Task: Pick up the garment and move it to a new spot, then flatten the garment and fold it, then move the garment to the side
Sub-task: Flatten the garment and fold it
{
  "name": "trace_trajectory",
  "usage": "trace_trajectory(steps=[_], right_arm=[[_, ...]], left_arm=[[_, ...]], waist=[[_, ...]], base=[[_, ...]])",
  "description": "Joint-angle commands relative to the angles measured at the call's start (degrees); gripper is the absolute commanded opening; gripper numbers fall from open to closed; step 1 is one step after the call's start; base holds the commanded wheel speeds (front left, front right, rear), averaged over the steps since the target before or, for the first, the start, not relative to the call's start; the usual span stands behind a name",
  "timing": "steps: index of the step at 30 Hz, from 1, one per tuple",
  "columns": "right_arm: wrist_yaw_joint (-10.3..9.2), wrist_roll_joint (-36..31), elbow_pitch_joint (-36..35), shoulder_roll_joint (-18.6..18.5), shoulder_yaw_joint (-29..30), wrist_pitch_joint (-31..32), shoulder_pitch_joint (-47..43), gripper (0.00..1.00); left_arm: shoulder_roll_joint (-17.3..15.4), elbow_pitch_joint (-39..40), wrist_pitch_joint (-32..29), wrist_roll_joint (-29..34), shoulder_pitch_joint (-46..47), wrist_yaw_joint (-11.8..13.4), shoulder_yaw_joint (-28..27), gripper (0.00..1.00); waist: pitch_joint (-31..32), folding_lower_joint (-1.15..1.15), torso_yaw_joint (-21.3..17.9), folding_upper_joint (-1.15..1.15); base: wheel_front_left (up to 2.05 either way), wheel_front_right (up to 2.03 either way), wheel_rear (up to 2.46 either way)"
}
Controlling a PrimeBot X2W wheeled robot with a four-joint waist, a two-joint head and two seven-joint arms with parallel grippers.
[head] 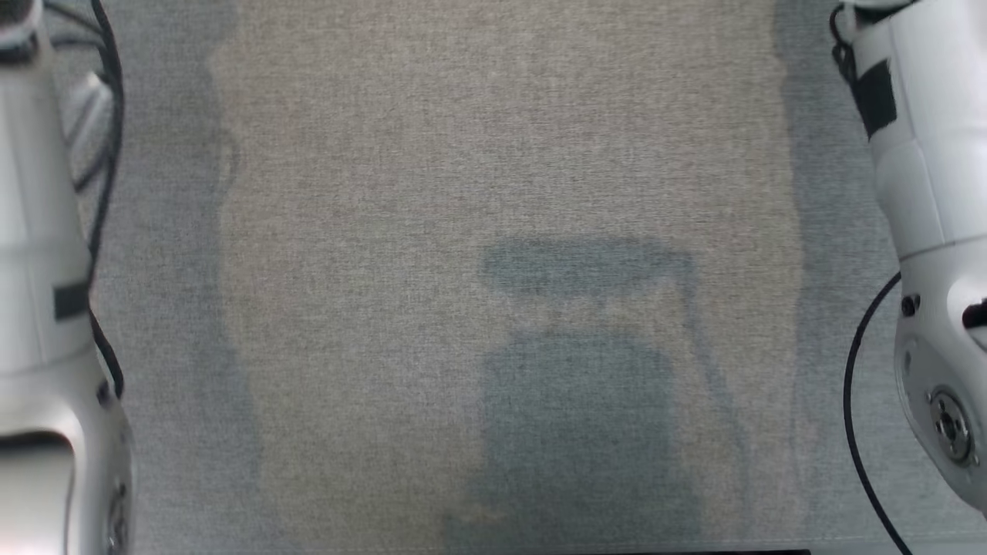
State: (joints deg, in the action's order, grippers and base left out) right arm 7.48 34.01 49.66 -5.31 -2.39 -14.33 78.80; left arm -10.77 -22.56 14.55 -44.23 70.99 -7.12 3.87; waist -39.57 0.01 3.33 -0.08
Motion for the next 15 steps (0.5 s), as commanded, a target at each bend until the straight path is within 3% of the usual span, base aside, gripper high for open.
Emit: trace_trajectory(steps=[1, 7, 10, 15], right_arm=[[-0.01, 1.5, -0.5, -0.8, -0.7, -0.5, -1.6, 0.0], [-0.01, 8.9, -6.3, -4.0, -6.0, -0.8, -10.2, 0.0], [-0.05, 13.7, -12.0, -6.7, -8.4, -0.8, -17.2, 0.0], [-0.05, 17.5, -20.9, -9.3, -8.2, -0.9, -27.5, 0.0]], left_arm=[[-0.3, 1.7, 0.3, -1.2, -2.8, -0.4, -0.4, 0.0], [-1.5, 14.0, 0.7, -4.4, -18.1, -0.4, -2.5, 0.0], [-0.2, 23.3, 0.7, -4.0, -29.5, -0.4, -5.1, 0.0], [3.2, 30.6, 0.7, -2.4, -43.7, -0.4, -6.1, 0.0]], waist=[[-1.4, -0.01, 1.4, 0.08], [0.3, -0.01, 0.6, 0.08], [2.2, -0.01, 0.2, 0.08], [5.2, -0.01, 0.5, 0.08]], base=[[0.0, 0.0, 0.0], [0.0, 0.0, 0.0], [0.0, 0.0, 0.0], [0.0, 0.0, 0.0]])
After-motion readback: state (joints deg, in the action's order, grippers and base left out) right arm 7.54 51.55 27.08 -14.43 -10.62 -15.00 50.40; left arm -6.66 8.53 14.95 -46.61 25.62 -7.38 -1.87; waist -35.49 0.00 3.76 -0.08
